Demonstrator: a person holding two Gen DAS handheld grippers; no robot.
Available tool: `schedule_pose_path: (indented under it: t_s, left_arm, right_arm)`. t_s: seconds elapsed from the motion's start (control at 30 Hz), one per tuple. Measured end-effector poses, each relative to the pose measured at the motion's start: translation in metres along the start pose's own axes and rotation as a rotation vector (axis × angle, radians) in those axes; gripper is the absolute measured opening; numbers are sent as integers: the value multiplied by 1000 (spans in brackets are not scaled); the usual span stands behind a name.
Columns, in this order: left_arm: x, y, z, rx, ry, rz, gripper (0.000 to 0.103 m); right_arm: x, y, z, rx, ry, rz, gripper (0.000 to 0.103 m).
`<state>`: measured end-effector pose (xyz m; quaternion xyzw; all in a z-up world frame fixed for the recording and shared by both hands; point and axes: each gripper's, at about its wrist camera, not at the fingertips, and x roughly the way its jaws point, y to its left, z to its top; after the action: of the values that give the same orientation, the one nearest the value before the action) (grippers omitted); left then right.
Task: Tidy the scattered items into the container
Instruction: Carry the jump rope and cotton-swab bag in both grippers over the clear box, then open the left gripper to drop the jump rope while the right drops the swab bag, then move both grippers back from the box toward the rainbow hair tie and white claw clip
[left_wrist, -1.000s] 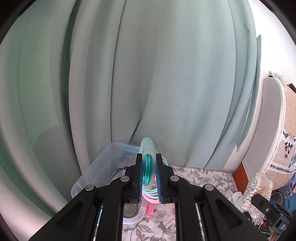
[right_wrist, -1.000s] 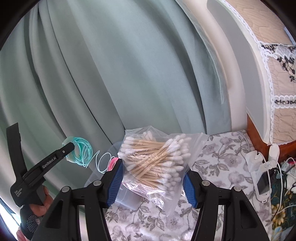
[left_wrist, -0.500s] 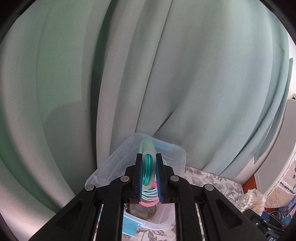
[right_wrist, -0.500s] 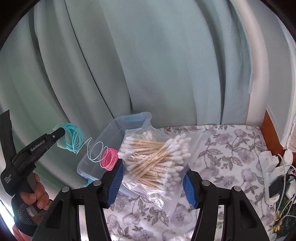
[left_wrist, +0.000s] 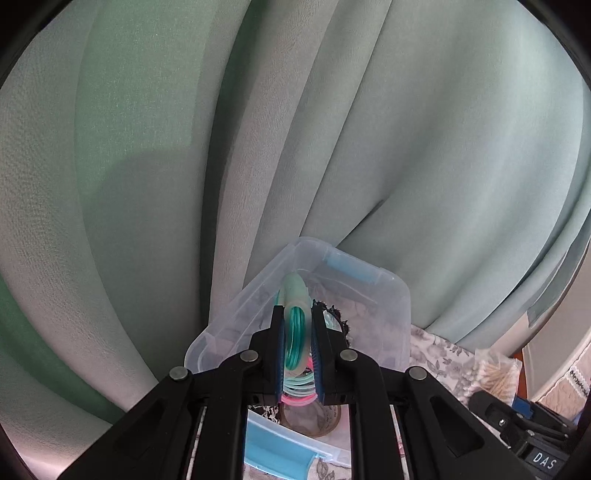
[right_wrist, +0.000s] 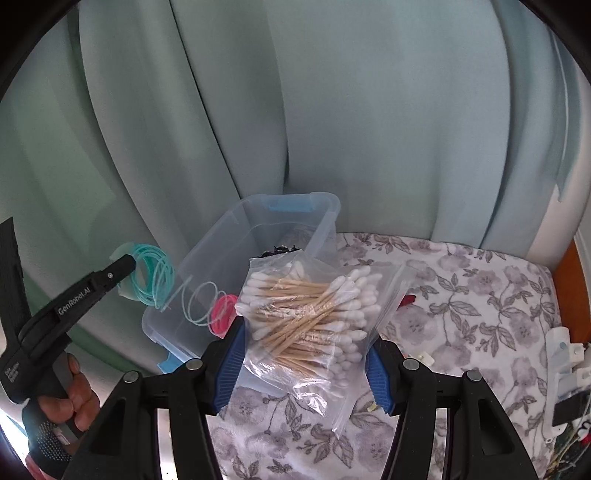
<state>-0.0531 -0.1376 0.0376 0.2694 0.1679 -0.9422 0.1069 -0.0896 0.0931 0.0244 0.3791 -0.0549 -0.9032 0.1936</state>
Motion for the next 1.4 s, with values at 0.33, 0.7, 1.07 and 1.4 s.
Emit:
schedule_pose_path:
  t_s: [0.33, 0.7, 1.07, 1.4]
  left_arm:
    - [25, 3, -2, 7, 58, 4, 13]
    - [27, 10, -14, 2, 96, 5, 14]
    - [19, 9, -14, -1, 95, -7, 47]
    - [23, -4, -14, 18, 108, -6, 62]
  right_arm:
    - [40, 43, 18, -107, 29, 52, 62]
    - [62, 53, 21, -142, 63, 43, 63]
    - [60, 57, 23, -144, 35, 57, 78]
    - [51, 46, 17, -108, 46, 27, 79]
